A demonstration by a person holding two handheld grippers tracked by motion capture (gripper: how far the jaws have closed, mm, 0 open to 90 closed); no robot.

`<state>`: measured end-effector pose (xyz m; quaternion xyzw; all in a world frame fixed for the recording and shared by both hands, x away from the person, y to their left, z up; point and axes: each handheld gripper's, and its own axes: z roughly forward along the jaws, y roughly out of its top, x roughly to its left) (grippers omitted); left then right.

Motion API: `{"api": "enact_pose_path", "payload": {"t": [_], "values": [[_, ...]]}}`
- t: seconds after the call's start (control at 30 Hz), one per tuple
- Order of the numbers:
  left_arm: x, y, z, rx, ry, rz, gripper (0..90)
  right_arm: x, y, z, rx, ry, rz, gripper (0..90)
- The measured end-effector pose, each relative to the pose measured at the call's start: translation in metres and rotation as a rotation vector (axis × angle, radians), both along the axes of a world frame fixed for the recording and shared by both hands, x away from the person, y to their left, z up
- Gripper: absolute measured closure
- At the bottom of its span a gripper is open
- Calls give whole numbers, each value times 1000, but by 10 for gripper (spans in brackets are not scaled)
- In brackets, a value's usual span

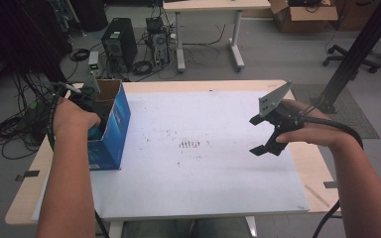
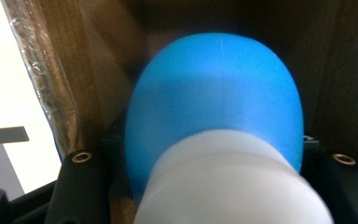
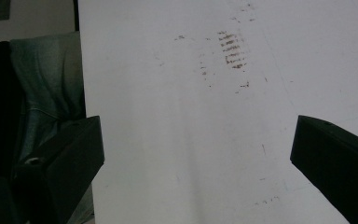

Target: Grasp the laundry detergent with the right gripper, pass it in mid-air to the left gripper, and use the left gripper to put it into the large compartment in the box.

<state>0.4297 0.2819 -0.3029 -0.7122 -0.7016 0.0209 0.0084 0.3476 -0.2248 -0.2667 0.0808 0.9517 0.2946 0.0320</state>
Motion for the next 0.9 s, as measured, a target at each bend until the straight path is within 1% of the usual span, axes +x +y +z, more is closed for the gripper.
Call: {"api": "enact_pose_path", "payload": {"t": [0.1, 0.37, 0.47, 0.57, 0.8, 0.9], "values": [[0, -1, 0, 2, 2, -2, 379, 0, -1, 0, -1, -4, -2, 28], [-1, -1, 1, 5, -8, 8, 365, -2, -3, 0, 0, -8, 0, 28], [-2, -2, 3, 4, -18, 7, 353, -2, -3, 0, -1, -7, -3, 28], [-2, -2, 6, 6, -18, 4, 349, -2, -3, -2, -1, -8, 1, 28], [-4, -5, 12, 8, -16, 7, 307, -3, -3, -2, -1, -8, -2, 28], [-5, -6, 17, 13, -27, 9, 297, -4, -4, -2, 0, -10, 0, 28]]}}
